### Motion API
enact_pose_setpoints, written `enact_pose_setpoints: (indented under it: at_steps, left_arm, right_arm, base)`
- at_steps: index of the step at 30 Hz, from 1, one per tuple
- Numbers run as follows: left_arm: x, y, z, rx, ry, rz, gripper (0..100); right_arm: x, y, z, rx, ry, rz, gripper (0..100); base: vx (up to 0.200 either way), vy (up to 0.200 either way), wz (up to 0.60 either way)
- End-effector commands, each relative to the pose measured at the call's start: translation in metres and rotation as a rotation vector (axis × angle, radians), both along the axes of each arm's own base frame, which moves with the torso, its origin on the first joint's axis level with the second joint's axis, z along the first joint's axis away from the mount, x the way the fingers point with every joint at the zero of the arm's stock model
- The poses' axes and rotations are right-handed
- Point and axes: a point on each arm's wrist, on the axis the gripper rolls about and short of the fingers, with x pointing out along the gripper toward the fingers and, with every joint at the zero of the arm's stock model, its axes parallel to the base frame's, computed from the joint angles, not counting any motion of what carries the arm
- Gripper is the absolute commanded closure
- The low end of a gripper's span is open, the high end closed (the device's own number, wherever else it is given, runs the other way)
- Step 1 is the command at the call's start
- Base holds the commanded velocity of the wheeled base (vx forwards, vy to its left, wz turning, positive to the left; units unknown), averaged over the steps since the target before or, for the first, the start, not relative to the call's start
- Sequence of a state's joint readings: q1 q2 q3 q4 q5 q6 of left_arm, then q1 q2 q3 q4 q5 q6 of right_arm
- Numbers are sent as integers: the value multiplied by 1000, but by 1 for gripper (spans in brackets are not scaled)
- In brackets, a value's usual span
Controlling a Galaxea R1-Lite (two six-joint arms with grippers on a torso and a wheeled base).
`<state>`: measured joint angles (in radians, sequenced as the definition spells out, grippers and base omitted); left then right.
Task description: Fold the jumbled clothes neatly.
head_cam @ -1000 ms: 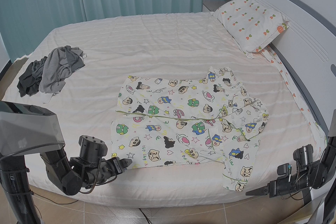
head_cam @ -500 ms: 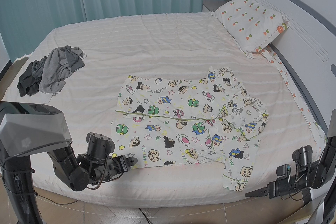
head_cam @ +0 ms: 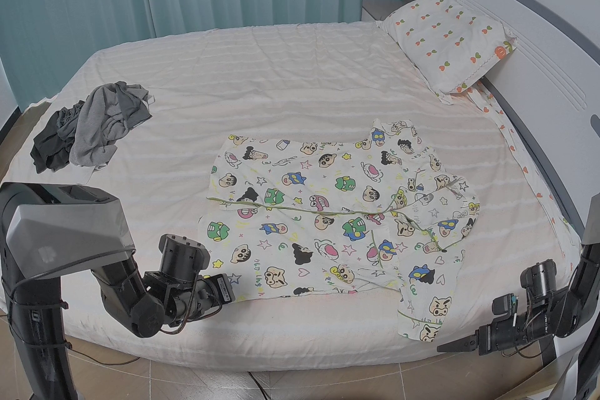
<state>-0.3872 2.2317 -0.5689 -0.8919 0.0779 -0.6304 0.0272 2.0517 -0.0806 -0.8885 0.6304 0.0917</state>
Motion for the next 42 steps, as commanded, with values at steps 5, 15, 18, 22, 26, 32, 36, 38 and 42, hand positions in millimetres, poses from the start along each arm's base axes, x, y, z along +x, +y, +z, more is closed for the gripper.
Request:
enact_pose_setpoints:
  at_steps: [5,15,18,22,26,32,36,38,42]
  left_arm:
    - [-2,9,3,15,-7,47,100]
    - [-12,20,20,-10,-24,87,100]
    - [-10,30,23,-12,-37,123,100]
    - [-10,36,23,-8,-32,145,100]
    - [-14,39,20,-2,-13,150,100]
    - [-15,41,19,0,-9,154,100]
    - [-14,41,18,-1,-7,155,100]
    - [-15,41,17,-1,-1,155,100]
    - [-15,41,16,-2,3,155,100]
  right_arm:
    - [14,14,-2,24,20,-91,0]
    - [24,37,-19,-12,-10,-172,0]
    - [25,40,-24,-18,-16,-169,0]
    - [25,40,-25,-42,-21,-178,0]
    - [25,40,-28,-50,-12,-179,0]
    - [26,53,-29,-49,-29,-122,0]
    - [35,66,-33,-58,-66,-105,0]
    - [39,68,-36,-71,-75,-120,0]
    - [42,68,-37,-72,-81,-127,0]
  base:
    - [0,0,0]
    - [0,0,0]
    - [0,0,0]
    - [0,0,0]
    - [0,0,0]
    - [0,0,0]
    - [0,0,0]
    - [0,0,0]
    - [0,0,0]
